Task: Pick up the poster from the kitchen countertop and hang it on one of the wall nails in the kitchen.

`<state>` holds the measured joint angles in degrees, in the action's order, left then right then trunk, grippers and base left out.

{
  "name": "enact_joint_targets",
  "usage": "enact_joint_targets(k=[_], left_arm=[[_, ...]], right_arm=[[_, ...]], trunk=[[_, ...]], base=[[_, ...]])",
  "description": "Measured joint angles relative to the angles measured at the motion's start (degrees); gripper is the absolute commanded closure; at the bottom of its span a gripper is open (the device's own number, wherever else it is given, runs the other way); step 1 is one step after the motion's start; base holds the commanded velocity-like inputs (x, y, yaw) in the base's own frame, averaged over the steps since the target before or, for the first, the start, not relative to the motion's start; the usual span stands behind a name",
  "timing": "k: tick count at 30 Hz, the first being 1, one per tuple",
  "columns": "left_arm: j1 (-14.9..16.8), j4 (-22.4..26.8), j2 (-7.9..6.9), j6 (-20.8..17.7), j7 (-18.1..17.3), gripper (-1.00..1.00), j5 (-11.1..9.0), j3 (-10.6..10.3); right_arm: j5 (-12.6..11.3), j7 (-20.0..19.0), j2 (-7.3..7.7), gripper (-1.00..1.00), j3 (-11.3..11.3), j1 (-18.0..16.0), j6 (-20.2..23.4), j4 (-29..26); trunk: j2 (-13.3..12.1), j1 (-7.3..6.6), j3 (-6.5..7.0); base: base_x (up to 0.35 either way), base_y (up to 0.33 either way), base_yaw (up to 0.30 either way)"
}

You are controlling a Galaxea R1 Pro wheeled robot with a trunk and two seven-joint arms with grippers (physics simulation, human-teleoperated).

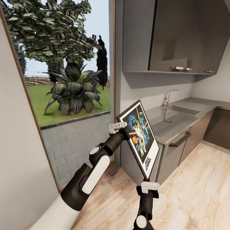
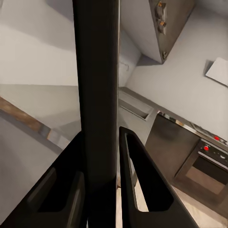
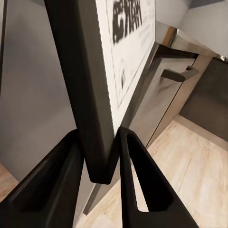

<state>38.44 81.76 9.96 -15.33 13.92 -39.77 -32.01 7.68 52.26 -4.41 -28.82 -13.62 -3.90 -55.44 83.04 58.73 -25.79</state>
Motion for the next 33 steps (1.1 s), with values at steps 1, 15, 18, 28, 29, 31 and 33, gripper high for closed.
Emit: enact_joint_targets(k=[1, 15, 18, 28, 29, 31, 33], left_arm=[[0.00, 0.01, 0.00, 0.00, 0.00, 1.00, 0.01, 0.00], [0.01, 0.20, 0.04, -0.15, -0.03, -1.00, -1.08, 0.06], [0.01, 0.34, 0.04, -0.18, -0.15, -1.00, -1.09, 0.15], [-4.16, 6.69, -2.02, -0.25, -0.75, -1.00, -1.15, 0.26], [-5.22, 7.47, -3.58, -0.16, -1.05, -1.00, -1.22, 0.19], [-5.91, 7.82, -4.60, -0.10, -1.65, -1.00, -1.58, 0.12], [-6.54, 8.11, -5.79, -0.04, -3.54, -1.00, -2.82, 0.09]], right_arm=[[0.00, 0.00, -0.01, 1.00, 0.01, -0.01, 0.00, 0.00], [0.26, -0.11, 0.00, 1.00, -0.48, -0.03, 0.20, 0.02], [0.28, -0.05, 0.01, 1.00, -0.48, -0.02, 0.20, -0.03], [0.26, -0.03, 0.69, 1.00, -0.47, -0.03, 0.13, -0.15], [0.25, -0.03, 0.85, 1.00, -0.47, -0.04, 0.12, -0.15], [0.25, -0.03, 0.97, 1.00, -0.47, -0.04, 0.12, -0.16], [0.26, -0.03, 1.06, 1.00, -0.47, -0.04, 0.12, -0.16]], trunk=[[0.00, 0.00, 0.00], [0.00, 0.00, 0.00], [0.00, 0.00, 0.00], [0.00, 0.00, 0.00], [0.00, 0.00, 0.00], [0.00, 0.00, 0.00], [0.00, 0.00, 0.00]], base=[[0.000, 0.000, 0.000], [0.000, 0.000, 0.000], [0.000, 0.000, 0.000], [0.000, 0.000, 0.000], [0.000, 0.000, 0.000], [0.000, 0.000, 0.000], [0.000, 0.000, 0.000]])
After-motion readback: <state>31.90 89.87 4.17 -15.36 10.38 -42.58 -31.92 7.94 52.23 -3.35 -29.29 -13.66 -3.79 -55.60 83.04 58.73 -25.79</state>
